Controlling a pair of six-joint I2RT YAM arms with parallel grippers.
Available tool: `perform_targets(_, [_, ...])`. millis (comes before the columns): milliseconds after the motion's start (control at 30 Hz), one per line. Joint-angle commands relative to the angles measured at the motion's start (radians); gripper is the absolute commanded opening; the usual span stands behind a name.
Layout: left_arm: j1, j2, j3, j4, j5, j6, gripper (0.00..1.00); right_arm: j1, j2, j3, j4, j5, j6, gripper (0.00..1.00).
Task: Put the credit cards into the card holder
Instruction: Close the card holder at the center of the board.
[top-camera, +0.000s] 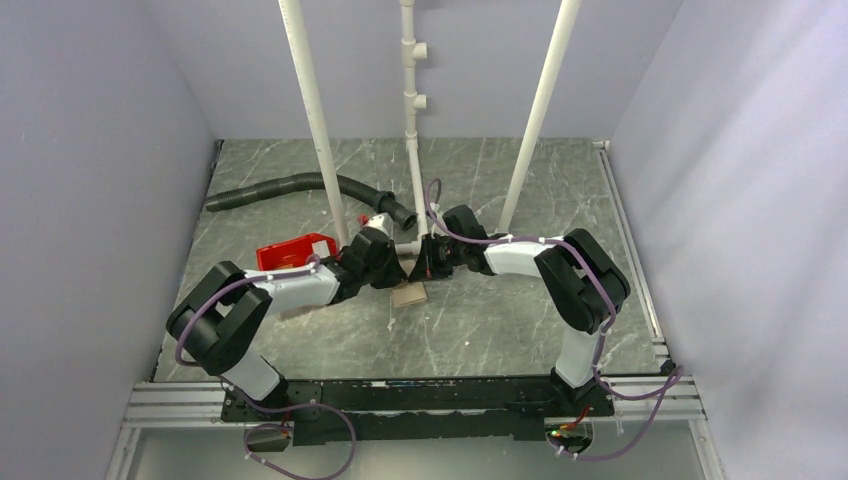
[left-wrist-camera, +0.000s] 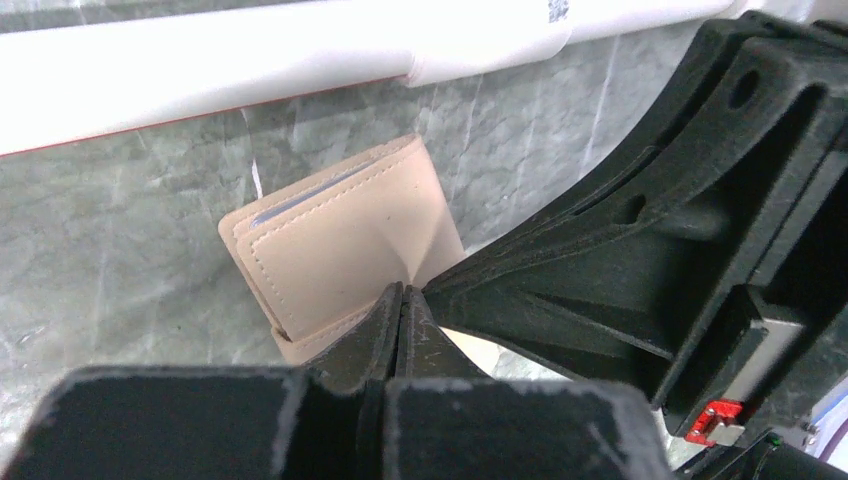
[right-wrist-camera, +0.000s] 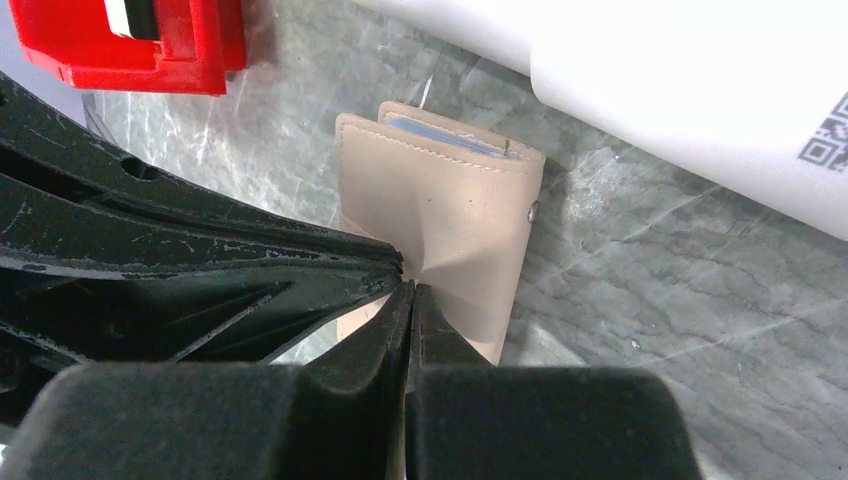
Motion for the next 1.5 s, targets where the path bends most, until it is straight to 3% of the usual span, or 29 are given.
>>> perform_targets(0, [-0.031,0.018,-0.171,0.057,0.02,-0.034,0.0,0.02,0.032,-0.039,-0.052,0.059,-0.017,0.01])
perform_targets(300, [-0.056,0.114,-0.394,0.383,-0.064,-0.093,0.0,0.021,0.034,-0.046,-0.052,0.085,-0.018,0.01])
perform_targets(467, [-0.115,0.094,-0.391,0.324,-0.148,-0.103,0.0,0.021,0.019,-0.05,-0.059,0.094,-0.019,0.01])
perform_targets(567, [-0.132,0.071,-0.451,0.376,-0.178,-0.121,0.0,0.02,0.015,-0.058,-0.054,0.102,-0.017,0.01])
perform_targets(933, [-0.243,0.18,-0.419,0.352,-0.325,-0.161,0.0,0.021,0.021,-0.08,-0.026,0.115,0.003,0.0])
perform_targets(1067, [-0.335,0.21,-0.427,0.355,-0.477,-0.225,0.0,0.021,0.02,-0.084,-0.038,0.129,0.006,0.0])
perform_targets(1333, [-0.418,0.33,-0.479,0.448,-0.564,-0.37,0.0,0.019,0.011,-0.074,-0.066,0.125,0.006,0.0])
perform_targets(1400, [-0.424,0.337,-0.475,0.515,-0.562,-0.297,0.0,0.02,0.001,-0.082,-0.054,0.122,0.007,0.0])
perform_targets(1467, [-0.419,0.278,-0.41,0.379,-0.586,-0.254,0.0,0.019,-0.006,-0.079,-0.056,0.114,-0.001,0.0])
